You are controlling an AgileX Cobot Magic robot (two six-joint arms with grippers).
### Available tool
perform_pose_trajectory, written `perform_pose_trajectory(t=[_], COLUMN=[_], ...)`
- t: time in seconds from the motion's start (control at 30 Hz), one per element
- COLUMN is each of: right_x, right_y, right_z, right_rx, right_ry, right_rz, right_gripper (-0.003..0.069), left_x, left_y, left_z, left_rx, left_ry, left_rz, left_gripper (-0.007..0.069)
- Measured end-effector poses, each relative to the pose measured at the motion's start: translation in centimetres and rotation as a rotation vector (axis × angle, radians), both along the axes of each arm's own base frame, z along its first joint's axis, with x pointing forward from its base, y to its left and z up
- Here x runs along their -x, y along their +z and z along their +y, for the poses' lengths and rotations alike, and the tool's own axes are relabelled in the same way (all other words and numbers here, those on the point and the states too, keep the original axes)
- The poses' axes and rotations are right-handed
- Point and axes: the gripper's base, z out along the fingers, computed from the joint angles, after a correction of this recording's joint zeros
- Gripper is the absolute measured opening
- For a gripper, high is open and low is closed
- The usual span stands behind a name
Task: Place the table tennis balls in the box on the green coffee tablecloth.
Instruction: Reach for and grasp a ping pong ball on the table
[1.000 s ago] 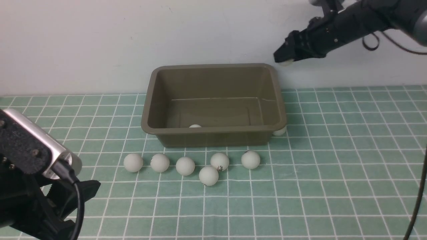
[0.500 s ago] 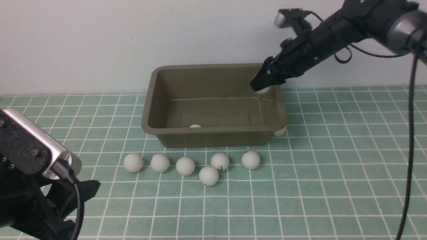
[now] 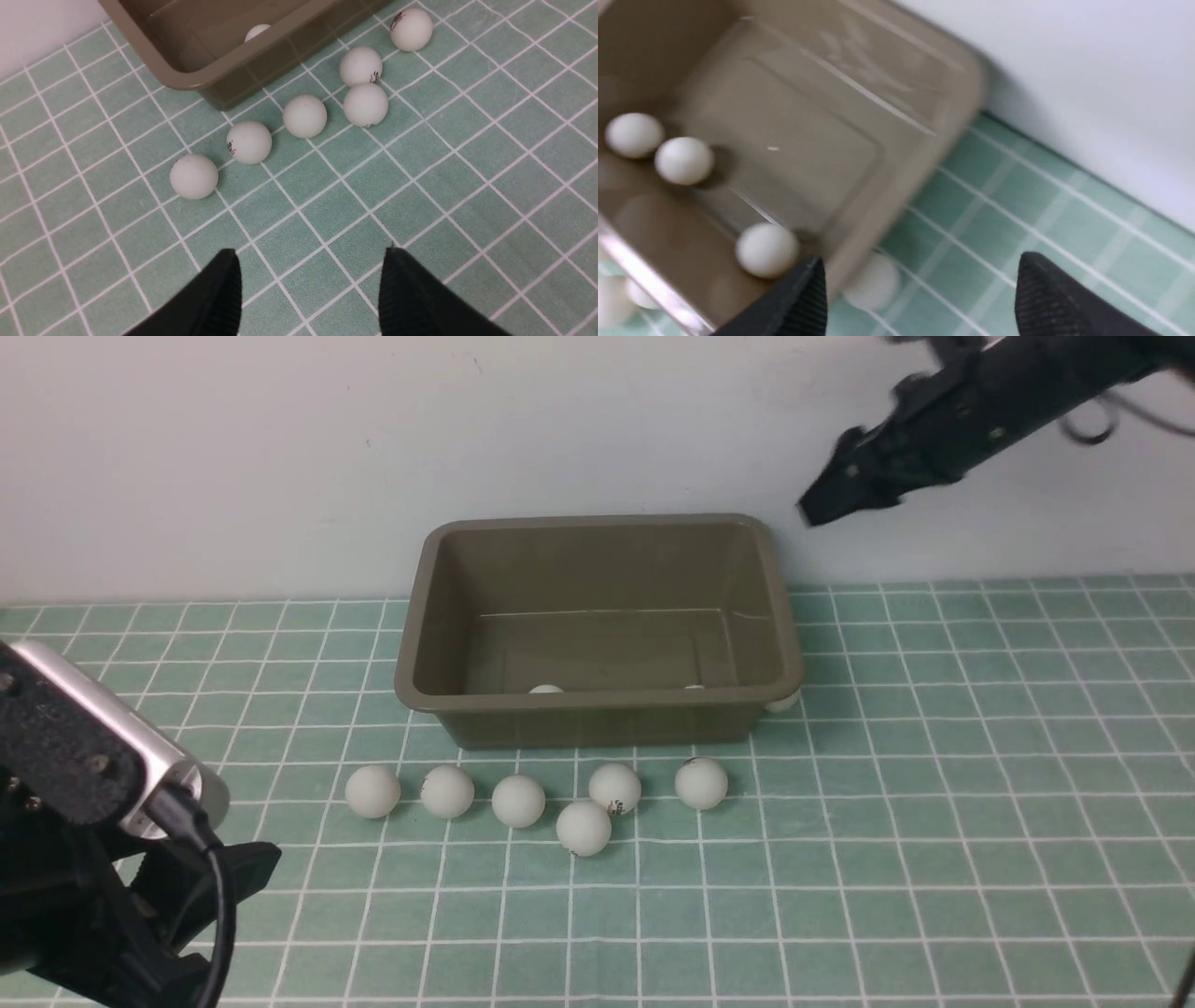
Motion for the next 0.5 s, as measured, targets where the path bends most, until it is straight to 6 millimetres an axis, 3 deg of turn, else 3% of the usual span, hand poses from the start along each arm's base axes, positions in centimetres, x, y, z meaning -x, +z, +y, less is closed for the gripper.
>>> perform_pose_trajectory(t=[0.17, 0.5], right_x=[0.5, 0.7], right_y=[1.1, 0.9], right_z=[-1.2, -2.2], right_rx=[0.059, 0.201], right_ry=[-0.013, 0.0], right_rz=[-0.031, -0.04], right_gripper=[0.0482, 0.0479], left_x=[0.0, 0.0], left_y=[0.0, 0.0], left_z=[0.0, 0.0], left_rx=[0.0, 0.0], left_ry=[0.0, 0.0], left_rz=[0.0, 0.0], left_gripper=[0.0363, 0.0363])
